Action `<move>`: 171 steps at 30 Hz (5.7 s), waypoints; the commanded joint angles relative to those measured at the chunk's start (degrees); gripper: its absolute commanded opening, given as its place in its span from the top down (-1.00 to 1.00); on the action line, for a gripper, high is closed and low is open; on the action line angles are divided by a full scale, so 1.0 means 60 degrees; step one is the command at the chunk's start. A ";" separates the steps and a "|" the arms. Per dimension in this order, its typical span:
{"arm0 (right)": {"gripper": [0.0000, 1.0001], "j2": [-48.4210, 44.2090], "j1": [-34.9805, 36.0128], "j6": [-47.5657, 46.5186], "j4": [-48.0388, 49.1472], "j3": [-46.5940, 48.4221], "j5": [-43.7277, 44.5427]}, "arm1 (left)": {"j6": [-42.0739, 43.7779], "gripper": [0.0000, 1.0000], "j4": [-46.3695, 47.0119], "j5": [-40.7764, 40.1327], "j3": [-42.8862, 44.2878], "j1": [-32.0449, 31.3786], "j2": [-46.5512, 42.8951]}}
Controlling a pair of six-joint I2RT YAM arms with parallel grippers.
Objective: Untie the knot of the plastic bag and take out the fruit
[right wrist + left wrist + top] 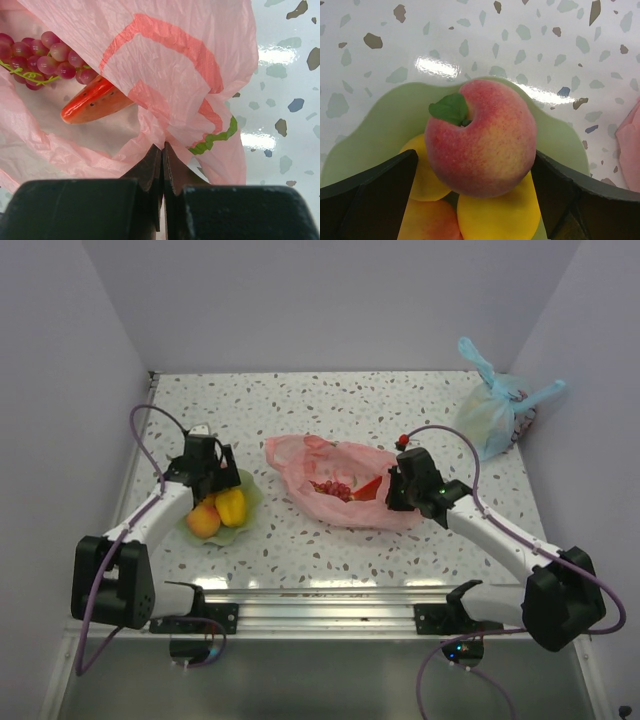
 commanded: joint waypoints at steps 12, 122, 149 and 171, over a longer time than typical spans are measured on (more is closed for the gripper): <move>1.00 -0.0090 -0.0064 -0.0183 0.0003 0.0071 0.0249 | -0.0040 -1.00 -0.0977 0.0883 0.0977 -0.0700 -0.2406; 1.00 0.1331 -0.1338 0.0212 0.0267 0.0276 0.0221 | -0.1840 1.00 -0.1385 0.1090 0.0716 -0.3358 -0.3400; 1.00 0.1185 -0.1339 0.0080 0.0326 0.0188 -0.0029 | -0.2780 0.50 -0.3672 0.0987 -0.0882 -0.2287 -0.4531; 1.00 0.0598 -0.1339 0.0036 0.0076 0.0232 0.0000 | -0.2210 -1.00 -0.4245 0.0411 0.1180 -0.2023 -0.4677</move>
